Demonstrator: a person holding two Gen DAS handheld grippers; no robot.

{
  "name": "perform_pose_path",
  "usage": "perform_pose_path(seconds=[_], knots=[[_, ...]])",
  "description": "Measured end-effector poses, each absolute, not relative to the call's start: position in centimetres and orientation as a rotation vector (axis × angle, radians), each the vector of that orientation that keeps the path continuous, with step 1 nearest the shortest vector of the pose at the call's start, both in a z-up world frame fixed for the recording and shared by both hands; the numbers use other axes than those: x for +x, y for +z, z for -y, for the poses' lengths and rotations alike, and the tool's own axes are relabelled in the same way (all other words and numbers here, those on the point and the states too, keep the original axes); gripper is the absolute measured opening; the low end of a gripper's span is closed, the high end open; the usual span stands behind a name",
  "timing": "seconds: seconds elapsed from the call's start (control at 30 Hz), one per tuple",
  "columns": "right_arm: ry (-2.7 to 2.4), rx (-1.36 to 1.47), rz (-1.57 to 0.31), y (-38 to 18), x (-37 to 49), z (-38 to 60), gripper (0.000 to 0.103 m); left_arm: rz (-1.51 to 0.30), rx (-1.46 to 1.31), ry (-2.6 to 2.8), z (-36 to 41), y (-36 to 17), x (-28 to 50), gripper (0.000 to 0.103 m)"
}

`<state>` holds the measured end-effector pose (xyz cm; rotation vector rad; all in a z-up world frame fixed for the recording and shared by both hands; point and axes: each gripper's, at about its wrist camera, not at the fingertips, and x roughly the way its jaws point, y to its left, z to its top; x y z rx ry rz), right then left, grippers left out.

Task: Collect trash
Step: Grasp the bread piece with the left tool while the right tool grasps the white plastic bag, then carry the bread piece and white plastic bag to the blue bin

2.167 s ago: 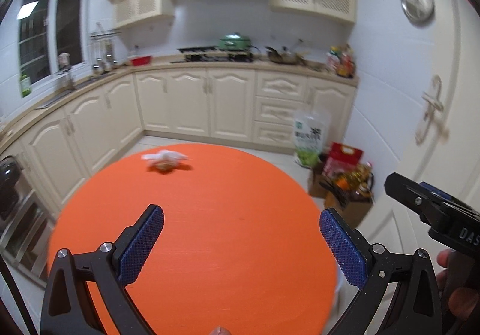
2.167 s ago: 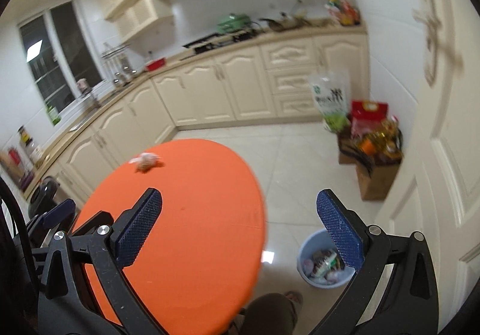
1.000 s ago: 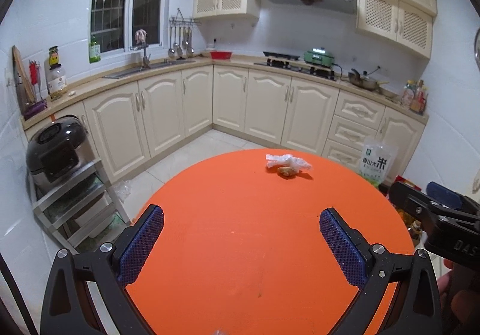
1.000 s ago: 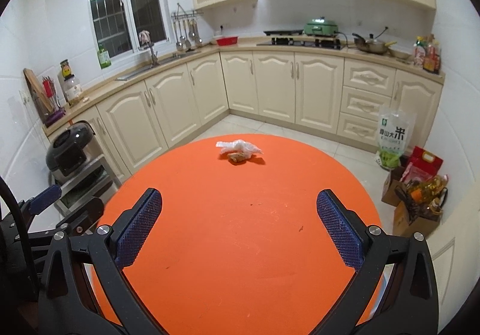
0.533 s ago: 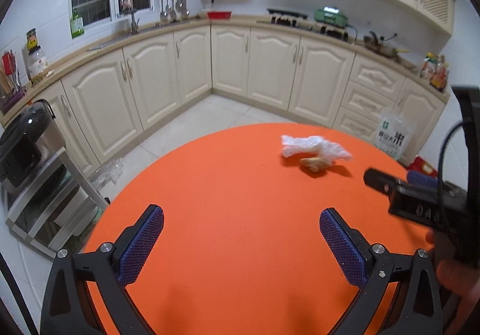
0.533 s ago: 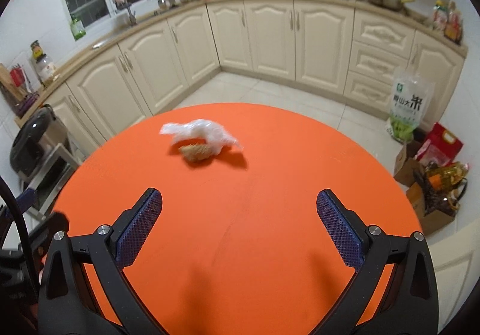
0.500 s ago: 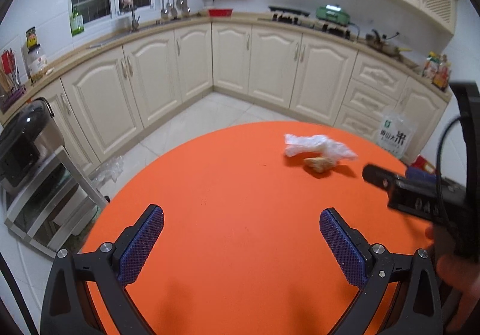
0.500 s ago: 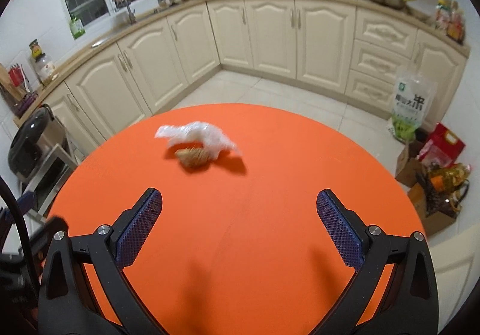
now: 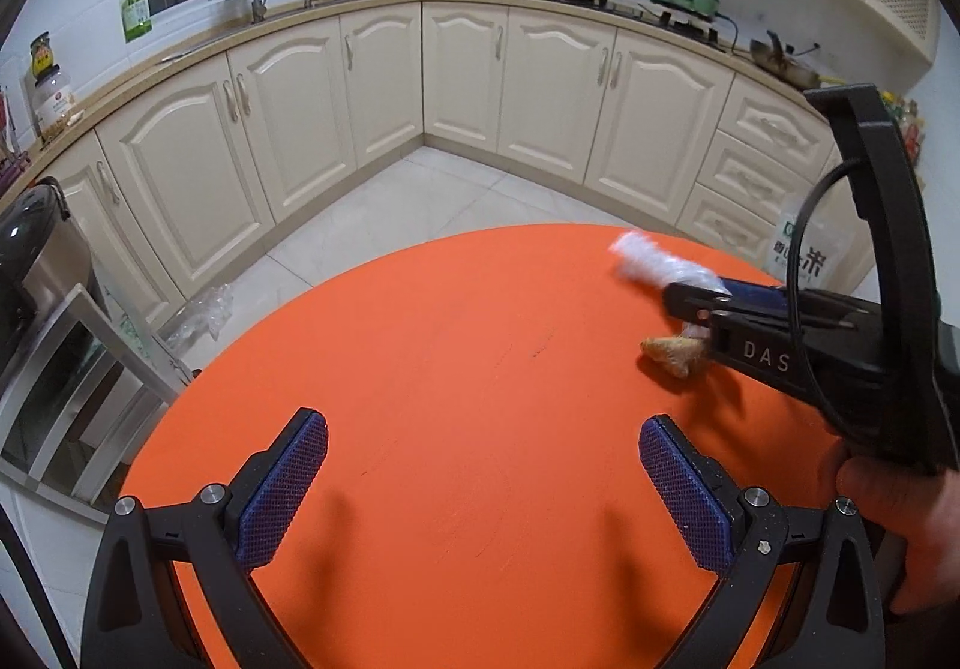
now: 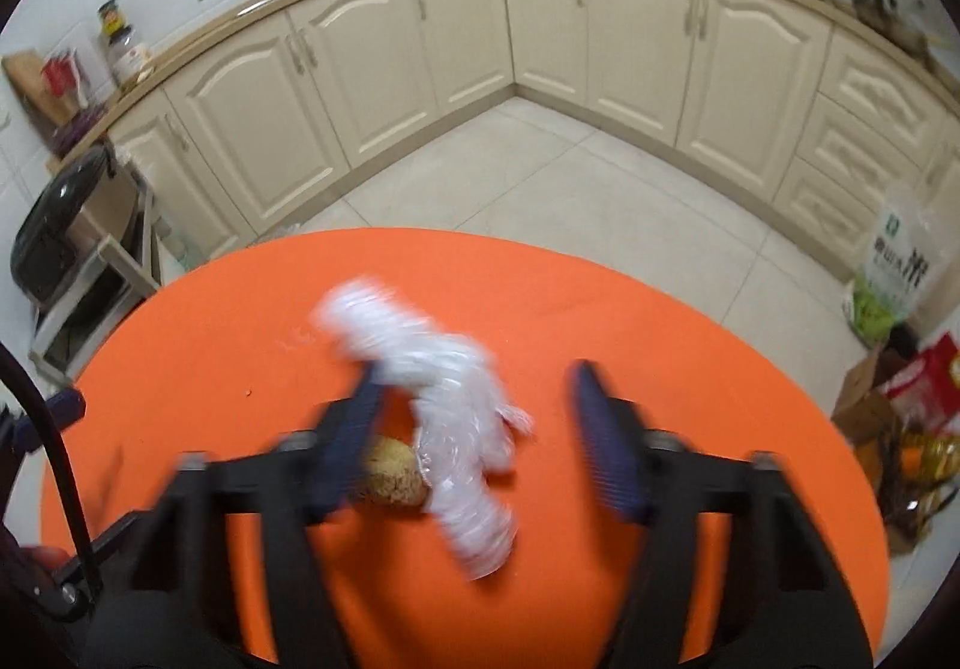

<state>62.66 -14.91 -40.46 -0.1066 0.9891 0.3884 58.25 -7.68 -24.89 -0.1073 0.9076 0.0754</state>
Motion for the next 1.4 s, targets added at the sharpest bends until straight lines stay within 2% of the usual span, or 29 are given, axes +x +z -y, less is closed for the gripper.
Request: perform_pose_path(seconds=[0.03, 0.1, 0.53, 0.6, 0.7, 0.77, 0.83, 1.0, 1.4], knots=[[0.393, -0.103, -0.992, -40.4, 62.7, 15.0, 0.025, -0.911, -0.107, 0.071, 8.0, -25.1, 58.9, 0.102], [0.416, -0.062, -0.996, -40.3, 62.6, 15.7, 0.022, -0.913, -0.101, 0.059, 8.7, -25.3, 60.6, 0.102], [0.341, 0.059, -0.970, -39.6, 60.8, 22.0, 0.022, -0.934, -0.058, -0.033, 13.9, -29.1, 67.4, 0.102], [0.334, 0.067, -0.970, -39.6, 60.7, 22.6, 0.022, -0.940, -0.039, -0.027, 14.6, -30.0, 68.7, 0.099], [0.326, 0.086, -0.972, -39.7, 60.7, 23.7, 0.022, -0.931, -0.004, -0.029, 15.9, -30.8, 69.9, 0.080], [0.324, 0.104, -0.973, -39.8, 60.6, 24.3, 0.022, -0.911, -0.011, -0.046, 16.3, -30.8, 70.3, 0.052], [0.321, 0.113, -0.972, -39.8, 60.2, 24.8, 0.022, -0.906, -0.022, -0.060, 16.3, -31.2, 69.9, 0.037], [0.310, 0.135, -0.962, -39.4, 58.6, 25.7, 0.022, -0.901, -0.072, -0.081, 15.2, -31.6, 68.1, 0.037], [0.275, 0.163, -0.882, -35.6, 51.8, 28.4, 0.022, -0.782, -0.058, -0.142, 15.8, -28.2, 58.3, 0.037]])
